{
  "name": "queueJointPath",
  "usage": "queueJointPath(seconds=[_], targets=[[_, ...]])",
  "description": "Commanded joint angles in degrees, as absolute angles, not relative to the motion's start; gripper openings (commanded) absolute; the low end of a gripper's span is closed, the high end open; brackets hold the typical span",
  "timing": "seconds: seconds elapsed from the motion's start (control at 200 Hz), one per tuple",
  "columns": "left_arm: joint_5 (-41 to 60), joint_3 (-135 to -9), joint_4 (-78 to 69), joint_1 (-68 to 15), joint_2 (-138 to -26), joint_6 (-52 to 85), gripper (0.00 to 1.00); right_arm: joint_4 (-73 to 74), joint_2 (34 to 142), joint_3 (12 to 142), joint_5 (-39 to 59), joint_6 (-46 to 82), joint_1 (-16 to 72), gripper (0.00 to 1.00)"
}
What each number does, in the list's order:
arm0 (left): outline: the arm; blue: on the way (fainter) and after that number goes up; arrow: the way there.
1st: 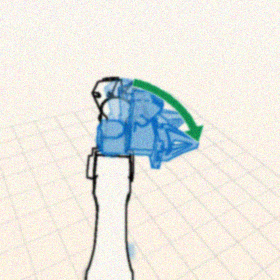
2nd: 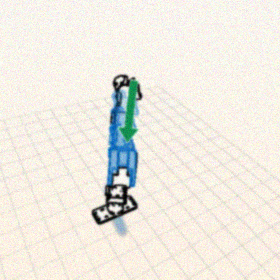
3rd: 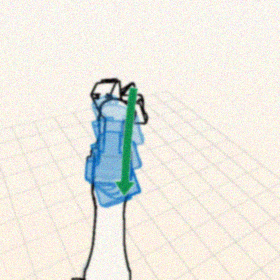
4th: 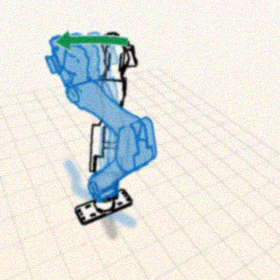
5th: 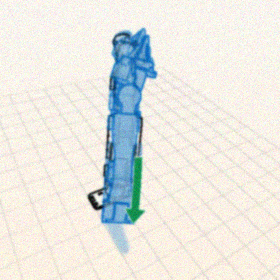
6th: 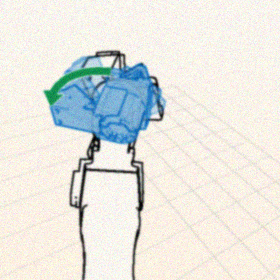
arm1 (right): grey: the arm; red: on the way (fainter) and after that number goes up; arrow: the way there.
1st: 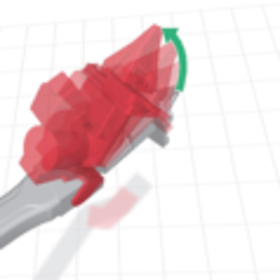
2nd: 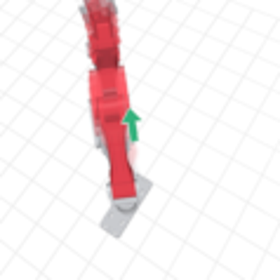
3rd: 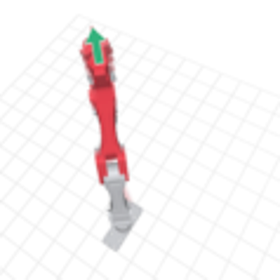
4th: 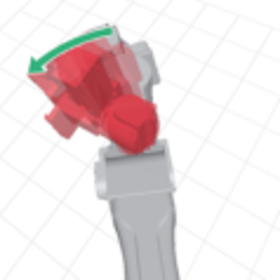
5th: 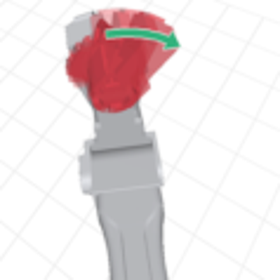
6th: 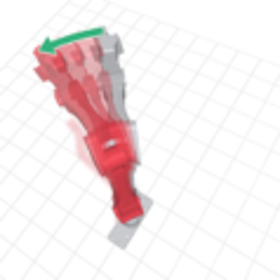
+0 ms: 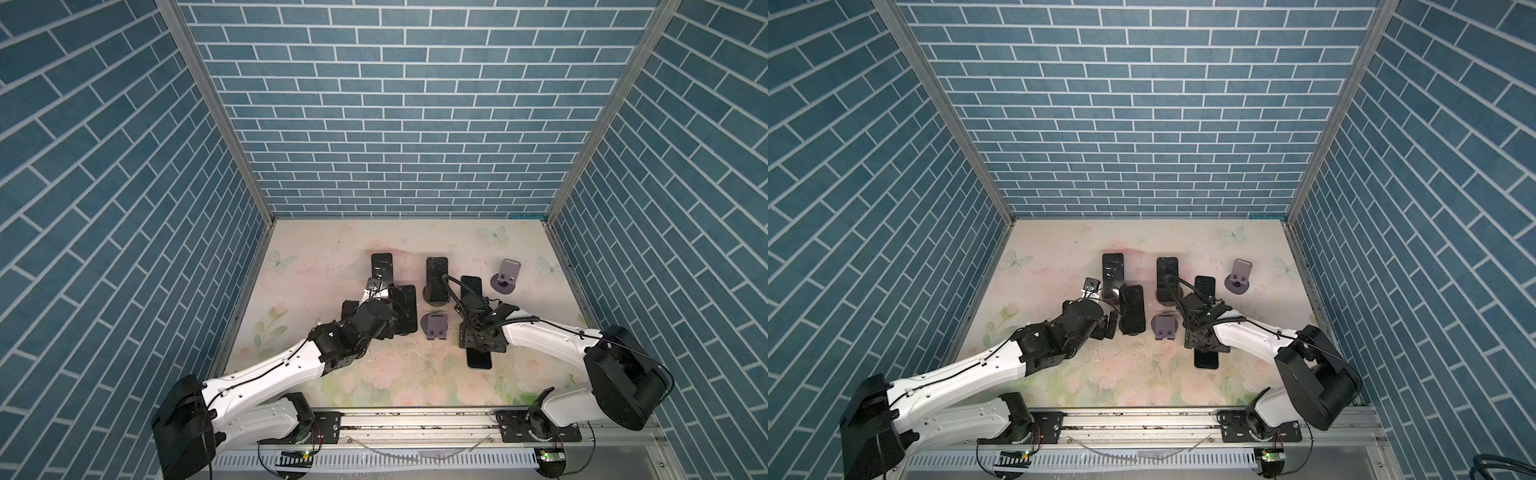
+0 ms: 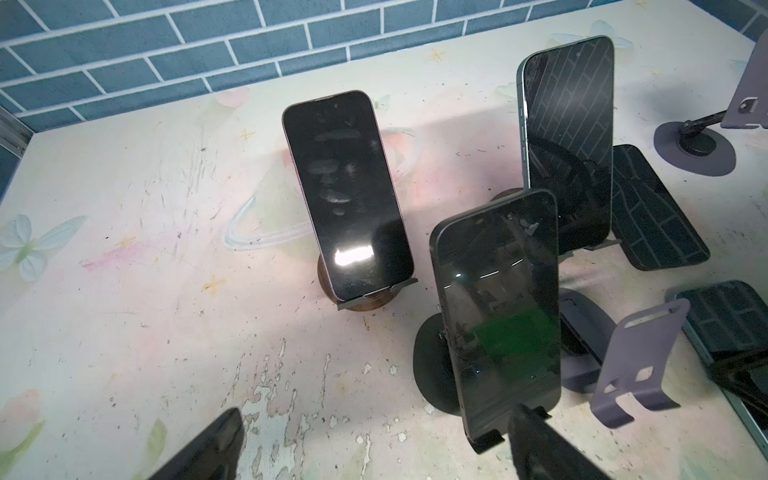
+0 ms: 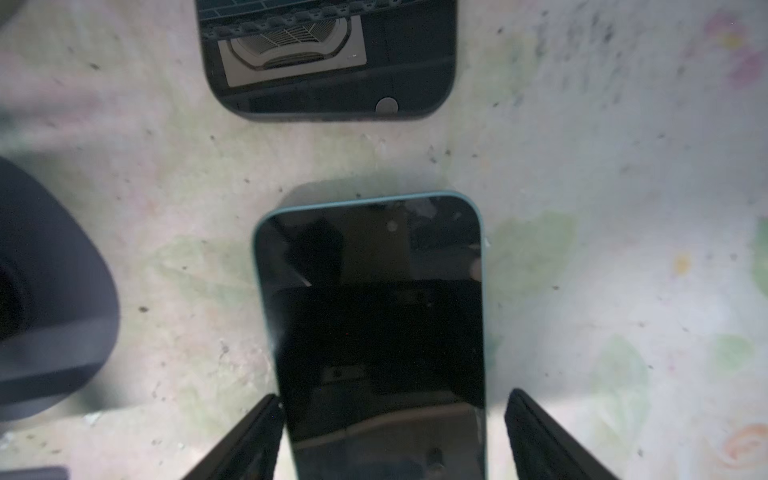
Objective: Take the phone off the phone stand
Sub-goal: 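Move the right gripper to the emptied grey stand and grasp its upright, then lift the grey stand with the right gripper and carry it to the far corner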
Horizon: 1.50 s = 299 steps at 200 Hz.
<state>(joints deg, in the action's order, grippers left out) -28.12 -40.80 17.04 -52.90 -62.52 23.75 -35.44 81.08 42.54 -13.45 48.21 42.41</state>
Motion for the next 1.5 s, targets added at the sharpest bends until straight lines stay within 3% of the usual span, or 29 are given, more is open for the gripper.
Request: queueJointPath(seconds=[0.0,0.3,0.79,1.225,1.491], targets=[[-29.38,-40.17,18.12,-53.25,-62.33,22.92,1.0,-38.76,77.69,47.09,-16.69,49.53,43.18,0.87],[-29.89,-41.02,18.35,-53.26,-62.37,22.32,1.0,-37.01,79.95,55.57,-15.99,47.81,48.2,0.95],[-32.67,-39.22,18.63,-53.26,-58.15,22.63,1.0,-31.16,89.03,61.61,-13.25,46.01,51.56,0.96],[-33.11,-38.6,19.51,-53.26,-58.66,22.98,1.0,-28.91,94.46,63.49,-12.73,47.67,52.13,0.92],[-33.14,-38.76,19.5,-53.26,-59.6,22.89,1.0,-29.53,95.32,62.64,-13.03,49.72,52.23,0.82]])
